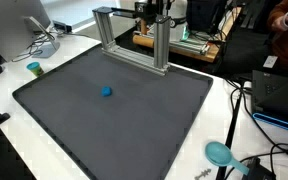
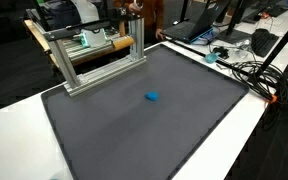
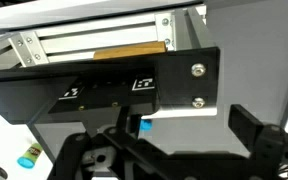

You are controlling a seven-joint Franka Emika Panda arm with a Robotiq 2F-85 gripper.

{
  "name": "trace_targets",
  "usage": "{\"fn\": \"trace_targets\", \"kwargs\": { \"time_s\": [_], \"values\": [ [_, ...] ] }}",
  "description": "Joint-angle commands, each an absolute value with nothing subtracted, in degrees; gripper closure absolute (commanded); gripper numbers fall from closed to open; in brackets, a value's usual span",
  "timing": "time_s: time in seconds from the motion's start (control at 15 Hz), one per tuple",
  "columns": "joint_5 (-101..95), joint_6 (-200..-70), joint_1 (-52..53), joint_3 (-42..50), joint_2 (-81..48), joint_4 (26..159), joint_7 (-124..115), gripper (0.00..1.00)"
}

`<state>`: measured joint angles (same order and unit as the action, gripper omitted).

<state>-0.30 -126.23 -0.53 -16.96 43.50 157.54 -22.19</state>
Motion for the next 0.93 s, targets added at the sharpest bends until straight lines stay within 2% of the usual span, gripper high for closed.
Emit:
{"fn": "trace_targets", "kwargs": {
  "time_s": [0.0,0.2,0.53,0.87],
  "values": [
    [-1.0,-126.1,0.3,-16.2,43.3,157.4,-22.7,0.00],
    [-1.6,-124.7,0.0,-16.2,43.9,156.9,-22.6,0.00],
    [-2.0,-109.8,1.6,-12.9,46.3,149.7,-16.4,0.00],
    [0.1,-110.7,5.3,-2.1,45.6,146.7,2.9,0.00]
  ]
}}
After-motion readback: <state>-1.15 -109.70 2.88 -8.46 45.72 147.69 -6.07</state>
